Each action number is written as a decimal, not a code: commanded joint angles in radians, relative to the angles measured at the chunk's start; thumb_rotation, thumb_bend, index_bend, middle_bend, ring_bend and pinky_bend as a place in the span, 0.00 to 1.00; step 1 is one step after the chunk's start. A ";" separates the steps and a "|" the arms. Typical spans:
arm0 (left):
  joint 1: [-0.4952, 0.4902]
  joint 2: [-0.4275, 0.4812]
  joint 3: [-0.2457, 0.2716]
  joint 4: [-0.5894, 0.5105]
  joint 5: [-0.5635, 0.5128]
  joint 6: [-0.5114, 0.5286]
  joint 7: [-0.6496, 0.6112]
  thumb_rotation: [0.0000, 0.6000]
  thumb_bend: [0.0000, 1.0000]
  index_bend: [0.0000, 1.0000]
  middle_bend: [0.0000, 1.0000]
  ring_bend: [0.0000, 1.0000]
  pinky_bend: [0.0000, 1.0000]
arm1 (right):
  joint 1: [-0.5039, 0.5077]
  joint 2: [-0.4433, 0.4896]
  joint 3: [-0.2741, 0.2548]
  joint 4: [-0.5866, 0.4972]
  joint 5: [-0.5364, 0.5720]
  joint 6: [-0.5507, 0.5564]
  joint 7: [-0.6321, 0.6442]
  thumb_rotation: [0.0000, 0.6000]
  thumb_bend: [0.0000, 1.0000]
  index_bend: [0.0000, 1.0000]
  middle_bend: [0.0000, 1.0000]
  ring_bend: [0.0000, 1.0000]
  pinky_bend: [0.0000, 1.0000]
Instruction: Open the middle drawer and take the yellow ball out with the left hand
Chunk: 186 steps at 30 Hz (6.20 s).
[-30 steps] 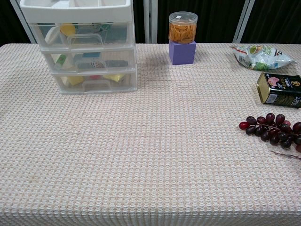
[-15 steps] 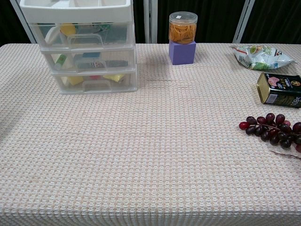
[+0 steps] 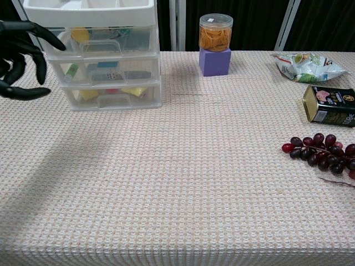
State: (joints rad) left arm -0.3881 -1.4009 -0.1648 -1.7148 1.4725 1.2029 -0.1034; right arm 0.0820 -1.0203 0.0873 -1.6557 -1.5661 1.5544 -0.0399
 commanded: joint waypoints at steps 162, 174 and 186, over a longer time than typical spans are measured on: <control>-0.053 0.019 0.059 -0.069 -0.046 0.019 0.100 1.00 0.37 0.42 0.79 0.93 1.00 | -0.027 -0.011 -0.011 0.009 0.011 0.005 0.035 1.00 0.16 0.00 0.00 0.00 0.00; -0.006 0.117 0.103 -0.145 0.012 0.075 0.119 1.00 0.35 0.22 0.78 0.93 1.00 | -0.036 -0.008 -0.009 0.015 0.013 0.020 0.048 1.00 0.16 0.00 0.00 0.00 0.00; -0.123 0.235 -0.033 -0.102 -0.043 -0.015 0.188 1.00 0.34 0.46 0.81 0.93 1.00 | -0.043 -0.010 -0.017 0.017 -0.016 0.039 0.057 1.00 0.17 0.00 0.00 0.00 0.00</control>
State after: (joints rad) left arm -0.4762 -1.1745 -0.1709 -1.8412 1.4602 1.2285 0.0516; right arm 0.0395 -1.0301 0.0705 -1.6387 -1.5816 1.5934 0.0161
